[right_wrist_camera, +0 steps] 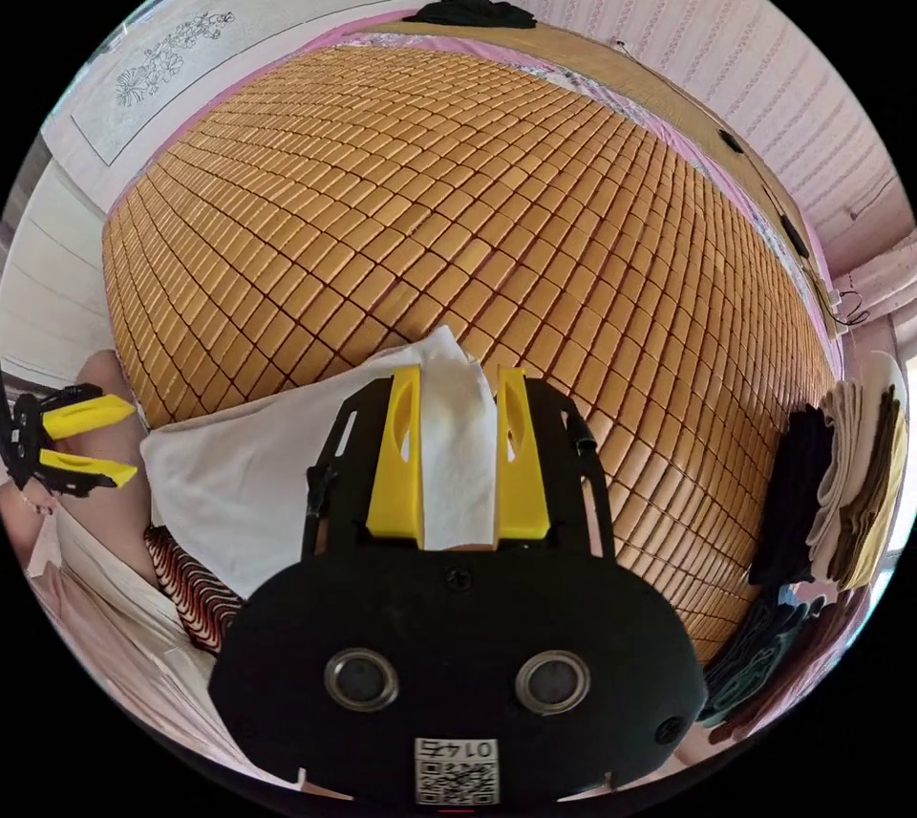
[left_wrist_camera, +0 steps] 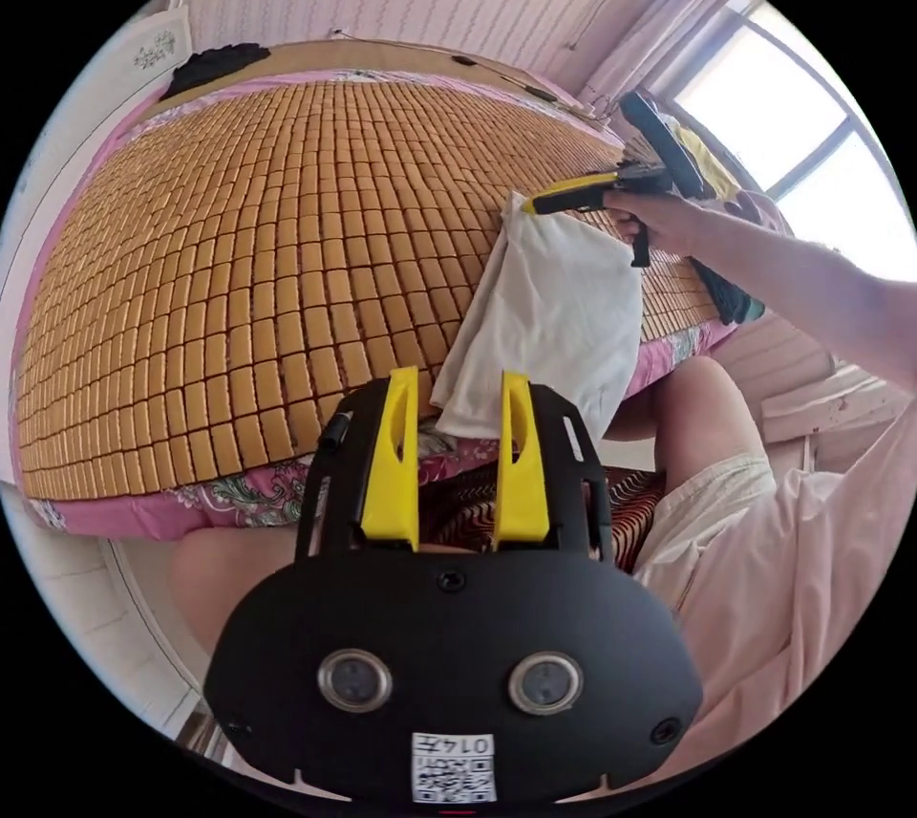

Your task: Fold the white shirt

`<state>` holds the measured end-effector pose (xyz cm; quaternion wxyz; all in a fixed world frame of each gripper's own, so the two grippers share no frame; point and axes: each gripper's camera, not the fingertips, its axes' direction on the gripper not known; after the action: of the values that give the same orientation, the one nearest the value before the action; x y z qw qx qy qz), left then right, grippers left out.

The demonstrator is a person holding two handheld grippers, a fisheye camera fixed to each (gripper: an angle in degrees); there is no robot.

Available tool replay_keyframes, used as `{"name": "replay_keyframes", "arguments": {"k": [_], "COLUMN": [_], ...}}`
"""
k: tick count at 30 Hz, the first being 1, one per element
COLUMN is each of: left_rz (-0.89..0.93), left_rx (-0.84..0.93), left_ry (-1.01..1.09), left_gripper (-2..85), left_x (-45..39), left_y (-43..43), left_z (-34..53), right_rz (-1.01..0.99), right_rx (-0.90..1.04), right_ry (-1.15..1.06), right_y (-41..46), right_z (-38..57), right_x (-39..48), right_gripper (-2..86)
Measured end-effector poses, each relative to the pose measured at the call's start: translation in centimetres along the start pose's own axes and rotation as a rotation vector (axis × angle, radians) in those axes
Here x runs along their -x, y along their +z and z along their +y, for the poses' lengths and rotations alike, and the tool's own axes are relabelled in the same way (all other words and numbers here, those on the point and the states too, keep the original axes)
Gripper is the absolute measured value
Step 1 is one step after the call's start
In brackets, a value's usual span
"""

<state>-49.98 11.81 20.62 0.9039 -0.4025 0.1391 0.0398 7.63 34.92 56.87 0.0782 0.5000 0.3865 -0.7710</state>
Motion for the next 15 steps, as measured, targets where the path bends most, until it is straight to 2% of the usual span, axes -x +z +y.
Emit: {"name": "replay_keyframes", "arguments": {"k": [4,7,9,11,15], "left_rz": [-0.073,-0.16,-0.154,-0.105,-0.057], "left_rx": [0.135,0.15,0.16,0.131,0.012], "left_ry": [0.079,0.192,0.233,0.217,0.241], "left_gripper": [10.1,6.3,1.7,0.4,-0.3], "left_x": [-2.4,-4.3,-5.1,-5.7,-7.3], "left_y": [3.5,3.8,3.6,2.8,0.0], "left_z": [-1.2,-1.3,-1.4,-1.3,-0.7], "right_rz": [-0.054,-0.1,-0.16,-0.244,-0.276], "right_rx": [0.047,0.019,-0.078,-0.232,-0.433], "right_ry": [-0.034,-0.007,0.038,0.12,0.164], "right_y": [0.7,-0.9,-3.1,-6.7,-12.4], "right_z": [-0.3,0.6,2.2,5.6,12.6], "right_x": [0.6,0.3,-0.5,-2.0,-2.9], "right_gripper": [4.7,2.1,1.6,1.4,1.4]}}
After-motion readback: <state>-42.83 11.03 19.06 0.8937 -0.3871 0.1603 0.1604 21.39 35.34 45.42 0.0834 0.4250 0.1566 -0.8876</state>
